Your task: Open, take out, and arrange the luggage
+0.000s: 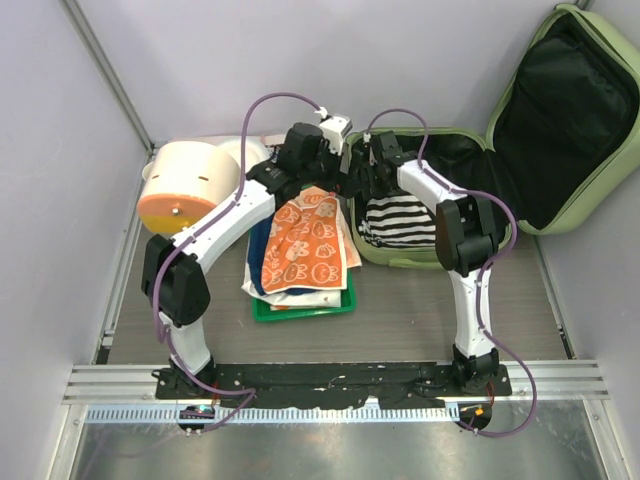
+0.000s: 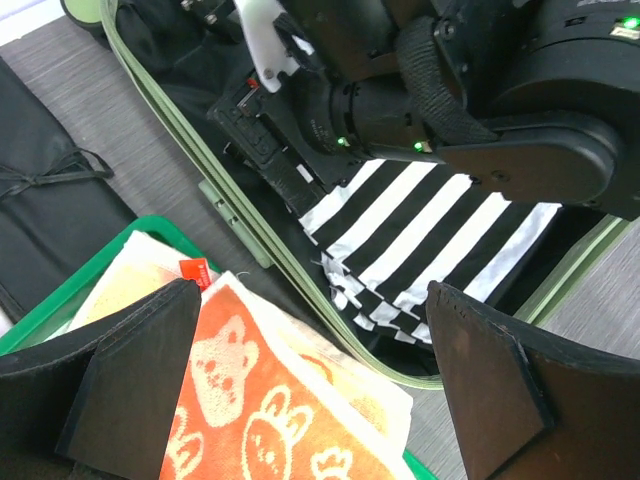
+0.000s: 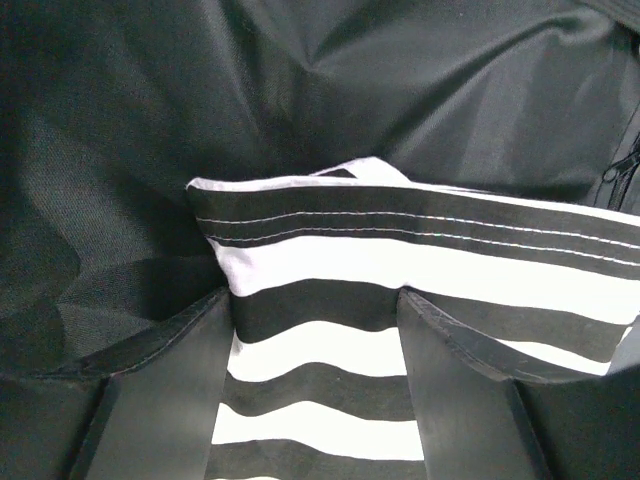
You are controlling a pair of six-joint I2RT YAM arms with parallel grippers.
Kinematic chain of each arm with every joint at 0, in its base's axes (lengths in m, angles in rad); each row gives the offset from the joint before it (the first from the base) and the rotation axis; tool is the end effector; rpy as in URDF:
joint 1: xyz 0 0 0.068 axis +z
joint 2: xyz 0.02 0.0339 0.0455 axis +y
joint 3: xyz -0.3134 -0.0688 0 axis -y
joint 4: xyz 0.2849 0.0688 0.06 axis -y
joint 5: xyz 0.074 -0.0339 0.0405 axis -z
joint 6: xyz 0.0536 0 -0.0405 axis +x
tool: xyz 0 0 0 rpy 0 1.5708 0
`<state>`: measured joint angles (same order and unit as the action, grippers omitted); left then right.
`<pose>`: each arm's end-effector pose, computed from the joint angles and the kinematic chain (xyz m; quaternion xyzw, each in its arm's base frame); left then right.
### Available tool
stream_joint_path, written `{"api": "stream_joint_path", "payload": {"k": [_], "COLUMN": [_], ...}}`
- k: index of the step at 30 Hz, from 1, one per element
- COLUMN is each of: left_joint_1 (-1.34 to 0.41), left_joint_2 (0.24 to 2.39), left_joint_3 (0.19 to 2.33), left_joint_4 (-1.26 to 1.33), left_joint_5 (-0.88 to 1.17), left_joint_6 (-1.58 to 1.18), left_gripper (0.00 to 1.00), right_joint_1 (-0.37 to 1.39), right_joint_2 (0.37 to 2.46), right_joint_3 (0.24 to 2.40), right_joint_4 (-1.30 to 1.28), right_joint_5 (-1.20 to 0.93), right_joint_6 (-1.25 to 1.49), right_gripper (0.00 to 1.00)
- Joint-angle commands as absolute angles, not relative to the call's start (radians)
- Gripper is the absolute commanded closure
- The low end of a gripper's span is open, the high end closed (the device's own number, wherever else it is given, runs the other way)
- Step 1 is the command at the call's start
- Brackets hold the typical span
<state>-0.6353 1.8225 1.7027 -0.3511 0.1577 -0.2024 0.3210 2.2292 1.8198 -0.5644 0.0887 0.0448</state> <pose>0.3984 -0.3042 0.3850 0.2227 0.8212 -0.2733 0.4487 0.5411 0.1749 0.1977 -0.1185 0.9475 0.0118 0.2966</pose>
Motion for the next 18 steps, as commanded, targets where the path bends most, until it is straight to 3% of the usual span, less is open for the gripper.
{"api": "stream_joint_path", "payload": {"k": [1,8,18], "left_joint_1": [-0.641,-0.617,-0.612], "left_joint_2": [1.825,1.830,1.836], "left_joint_3": [1.709,1.709,1.703], "left_joint_4": [-0.324,-0.313,-0.313], "left_joint_5": [0.164,0.167,0.192], "left_joint_6": [-0.213,-0.236,-0.236], "left_gripper": [0.00,0.00,0.00], "right_joint_1": [0.311,0.229,0.225], "right_joint_2": [2.302,2.224,2.158], "right_joint_3": [1.809,1.795,1.893], "right_joint_4": [-0.658,-0.678,-0.692], "right_joint_5": [0.248,0.253,0.058], "right_joint_6": [-0.078,-0.143,-0.092], "right_gripper": [0.29,0.33,0.28]}}
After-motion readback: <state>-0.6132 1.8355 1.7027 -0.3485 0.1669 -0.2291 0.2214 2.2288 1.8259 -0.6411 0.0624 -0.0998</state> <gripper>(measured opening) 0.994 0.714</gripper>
